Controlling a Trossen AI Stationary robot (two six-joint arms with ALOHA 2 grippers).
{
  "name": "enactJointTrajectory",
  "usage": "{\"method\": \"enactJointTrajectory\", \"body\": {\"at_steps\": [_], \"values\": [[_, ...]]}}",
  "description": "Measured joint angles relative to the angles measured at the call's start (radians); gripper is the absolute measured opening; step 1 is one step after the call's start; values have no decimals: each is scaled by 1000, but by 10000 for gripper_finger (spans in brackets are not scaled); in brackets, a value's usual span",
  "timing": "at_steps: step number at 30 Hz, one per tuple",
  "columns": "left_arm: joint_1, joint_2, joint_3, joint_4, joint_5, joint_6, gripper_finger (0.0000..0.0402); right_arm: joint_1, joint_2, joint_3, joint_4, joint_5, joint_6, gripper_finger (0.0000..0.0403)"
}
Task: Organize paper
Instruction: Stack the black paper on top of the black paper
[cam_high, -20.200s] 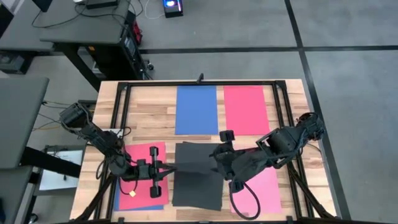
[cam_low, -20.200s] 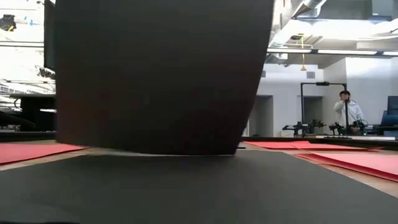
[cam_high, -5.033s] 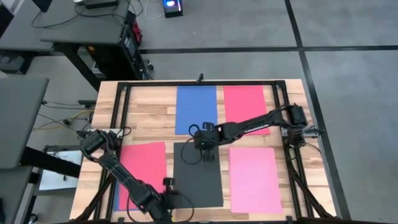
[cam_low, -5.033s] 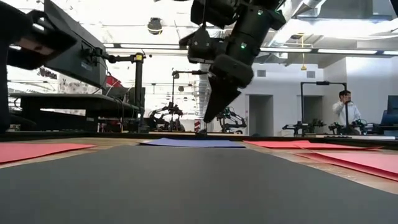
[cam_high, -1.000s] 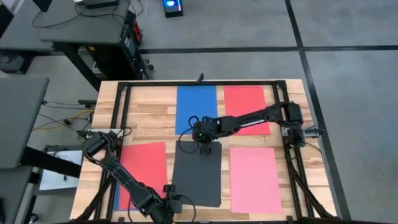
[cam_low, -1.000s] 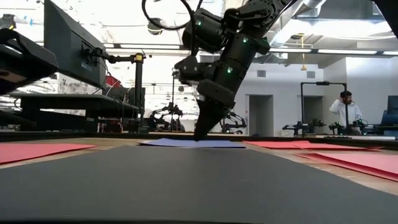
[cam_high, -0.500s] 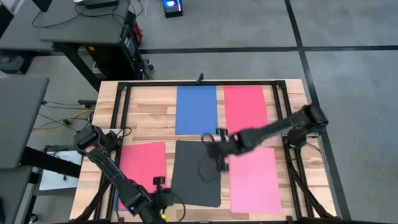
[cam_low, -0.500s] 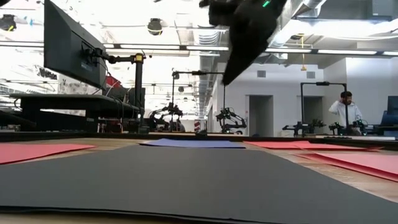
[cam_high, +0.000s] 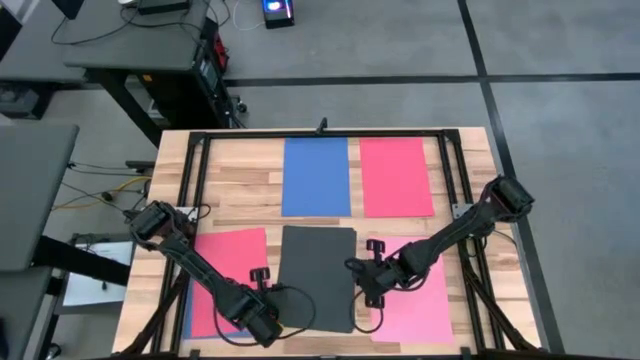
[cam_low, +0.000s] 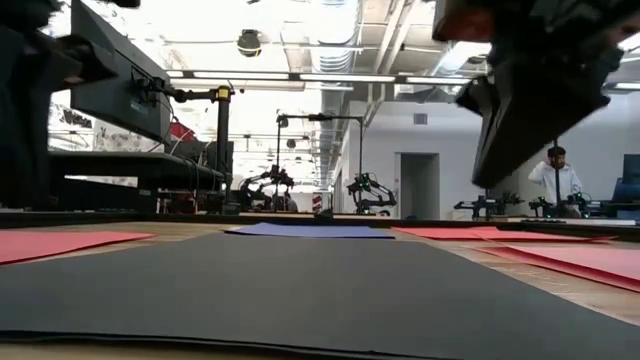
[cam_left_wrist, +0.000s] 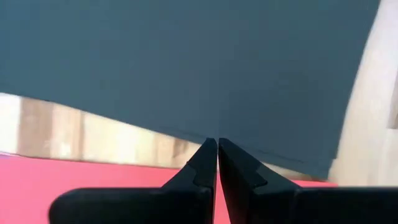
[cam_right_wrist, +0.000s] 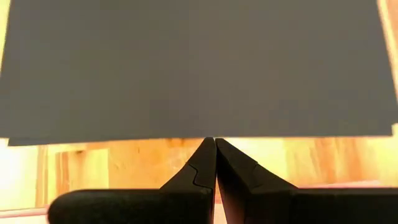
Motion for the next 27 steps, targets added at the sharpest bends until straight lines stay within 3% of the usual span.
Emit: {"method": "enactJointTrajectory", "body": {"at_steps": [13,27], "values": [[31,0,-85,65,97,7,0,70,18,-50,150,-101,112,0],[43,-4,-134,160,152,8,0,86,174,-45,240,-147,120,0]]}}
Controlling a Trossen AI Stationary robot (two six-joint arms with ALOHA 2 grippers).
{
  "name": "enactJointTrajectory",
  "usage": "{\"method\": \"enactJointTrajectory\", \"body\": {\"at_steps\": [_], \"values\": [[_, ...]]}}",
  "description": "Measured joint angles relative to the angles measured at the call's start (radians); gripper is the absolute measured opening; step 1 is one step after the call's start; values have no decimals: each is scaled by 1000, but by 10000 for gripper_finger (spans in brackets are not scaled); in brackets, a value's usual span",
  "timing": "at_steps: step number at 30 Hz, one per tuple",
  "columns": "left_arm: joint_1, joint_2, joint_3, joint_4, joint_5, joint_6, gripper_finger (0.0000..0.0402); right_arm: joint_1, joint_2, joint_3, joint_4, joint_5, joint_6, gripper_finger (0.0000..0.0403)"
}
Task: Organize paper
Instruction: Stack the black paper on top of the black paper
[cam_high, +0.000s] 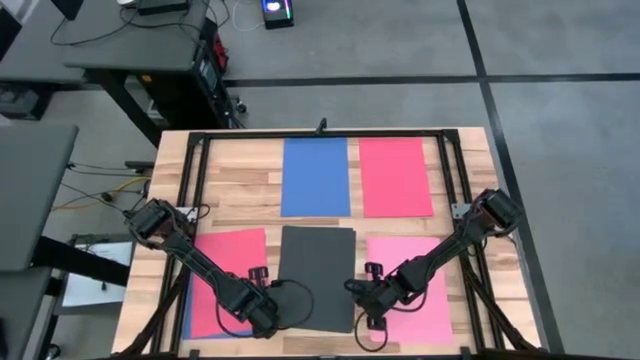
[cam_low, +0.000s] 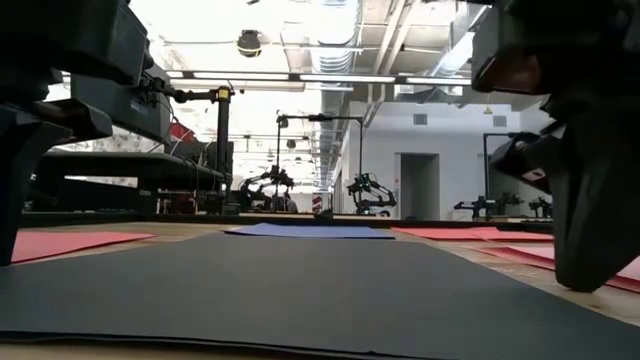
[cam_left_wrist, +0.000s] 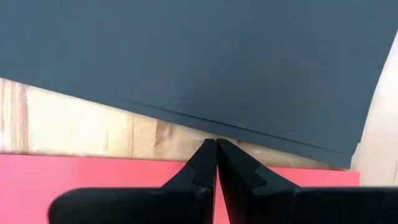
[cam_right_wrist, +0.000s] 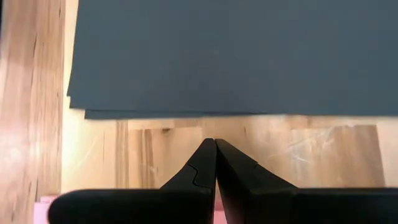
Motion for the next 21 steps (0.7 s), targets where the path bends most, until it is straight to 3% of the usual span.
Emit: {"method": "enactJointTrajectory", "body": {"at_steps": [21], "values": [[3,3,-2,81,40,-11,0,-34,14,-2,75,-17,-13,0]]}}
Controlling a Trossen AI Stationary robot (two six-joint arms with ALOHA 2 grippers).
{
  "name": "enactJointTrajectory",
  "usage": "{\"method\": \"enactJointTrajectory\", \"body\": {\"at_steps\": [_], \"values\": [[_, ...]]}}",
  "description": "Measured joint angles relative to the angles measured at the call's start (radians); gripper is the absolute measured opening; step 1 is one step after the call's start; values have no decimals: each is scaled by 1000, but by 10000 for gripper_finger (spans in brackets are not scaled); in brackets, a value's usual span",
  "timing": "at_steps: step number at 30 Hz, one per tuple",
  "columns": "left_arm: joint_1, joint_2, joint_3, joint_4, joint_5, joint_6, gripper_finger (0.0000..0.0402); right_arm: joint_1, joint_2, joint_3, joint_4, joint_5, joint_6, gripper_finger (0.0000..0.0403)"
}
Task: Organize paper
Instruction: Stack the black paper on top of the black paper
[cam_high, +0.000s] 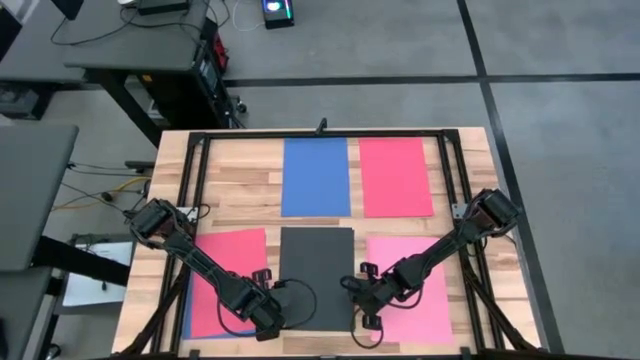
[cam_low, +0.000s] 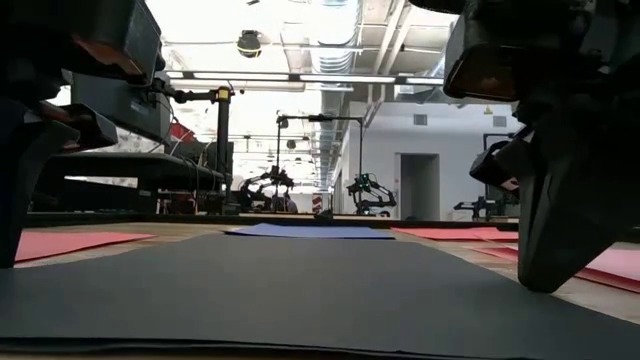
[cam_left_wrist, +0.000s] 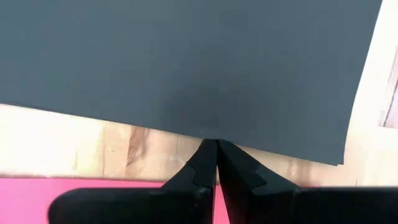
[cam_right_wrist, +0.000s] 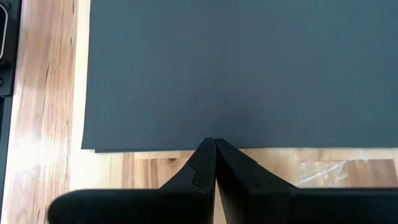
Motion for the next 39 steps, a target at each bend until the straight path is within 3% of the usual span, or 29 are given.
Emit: {"method": "enactJointTrajectory", "body": {"at_steps": [16,23,30,39], "values": [[-16,-19,16,-144,8,-18,0,2,1,16,-69,-57,22,0],[-16,-21,61,-246,-37,7,0,3,5,103,-213,-65,-5,0],[-16,-22,89,-237,-57,53,0,8,7,175,-346,-74,-36,0],[-16,-31,89,-242,-81,62,0,15,7,233,-352,-70,-58,0]]}}
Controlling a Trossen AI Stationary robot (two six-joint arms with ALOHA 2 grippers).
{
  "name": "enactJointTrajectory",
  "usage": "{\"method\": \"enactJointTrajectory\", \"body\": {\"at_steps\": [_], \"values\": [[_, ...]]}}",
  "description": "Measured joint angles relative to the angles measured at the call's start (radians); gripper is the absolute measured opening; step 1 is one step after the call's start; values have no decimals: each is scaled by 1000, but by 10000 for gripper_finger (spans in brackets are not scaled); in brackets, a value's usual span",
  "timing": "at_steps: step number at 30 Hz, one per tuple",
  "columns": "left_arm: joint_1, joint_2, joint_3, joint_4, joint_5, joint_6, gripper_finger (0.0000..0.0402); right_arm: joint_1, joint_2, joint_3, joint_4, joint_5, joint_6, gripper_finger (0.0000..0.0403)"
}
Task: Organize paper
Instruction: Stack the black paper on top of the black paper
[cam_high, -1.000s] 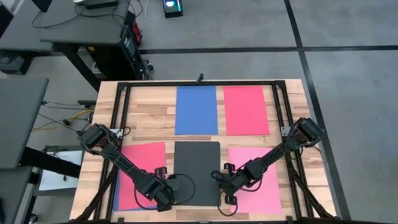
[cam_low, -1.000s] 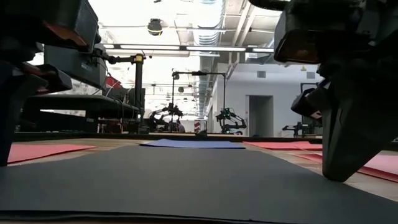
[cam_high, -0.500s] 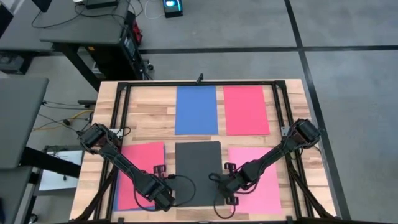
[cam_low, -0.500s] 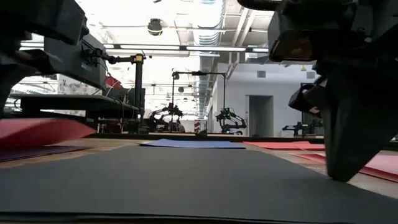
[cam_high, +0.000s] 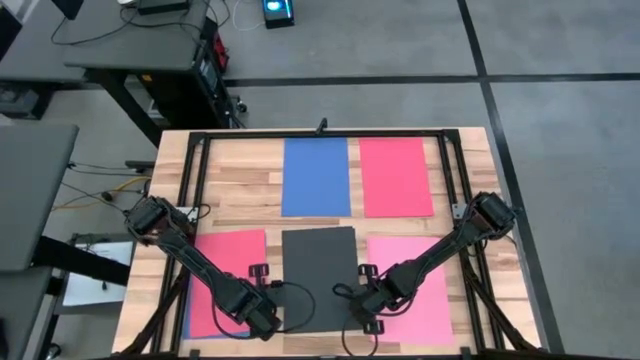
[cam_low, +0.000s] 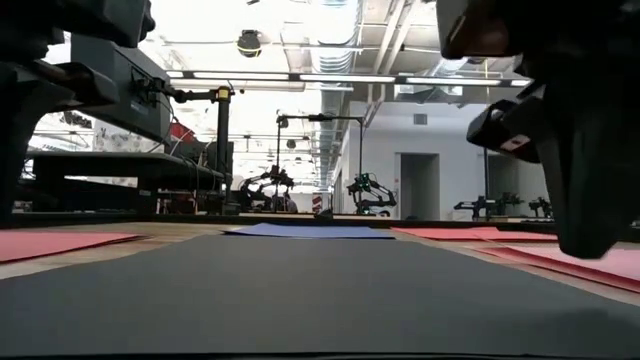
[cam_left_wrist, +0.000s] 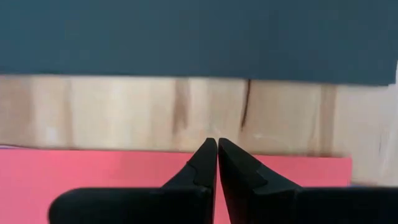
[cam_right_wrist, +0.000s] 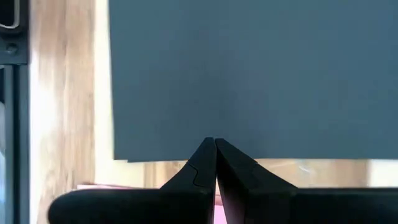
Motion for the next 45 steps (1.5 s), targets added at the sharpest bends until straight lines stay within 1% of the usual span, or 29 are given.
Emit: {"method": "enactJointTrajectory", "body": {"at_steps": [3,7,9,11,14,15,17,19,21,23,27,32,36,40,45], "values": [[2,-27,0,1,-60,16,0,0,-1,23,-50,27,-13,0],[5,-90,0,5,-139,46,0,-1,-7,60,-94,52,-78,0],[6,-123,0,4,-183,64,0,-1,-28,62,-110,110,-110,0],[7,-149,0,5,-230,91,0,-5,-72,43,-120,191,-160,0],[22,-177,-21,10,-263,139,0,-37,-184,-35,-130,313,-178,0],[33,-181,-36,12,-263,147,0,-55,-232,-78,-109,330,-177,0],[65,-185,-86,41,-261,159,0,-96,-327,-182,-39,341,-176,0],[109,-185,-150,92,-229,187,0,-143,-401,-293,60,339,-160,0],[161,-185,-218,164,-169,204,0,-196,-448,-386,121,312,-132,0],[206,-190,-273,237,-132,211,0,-247,-475,-445,154,299,-96,0],[265,-233,-342,340,-129,232,0,-326,-473,-484,166,289,-61,0],[317,-301,-391,321,-123,219,0,-379,-410,-483,192,259,-65,0],[336,-330,-411,331,-109,191,0,-402,-349,-483,201,216,-69,0],[339,-329,-455,367,-99,177,0,-405,-295,-483,219,209,-66,0],[339,-329,-500,415,-97,157,0,-407,-275,-482,256,190,-60,0]]}}
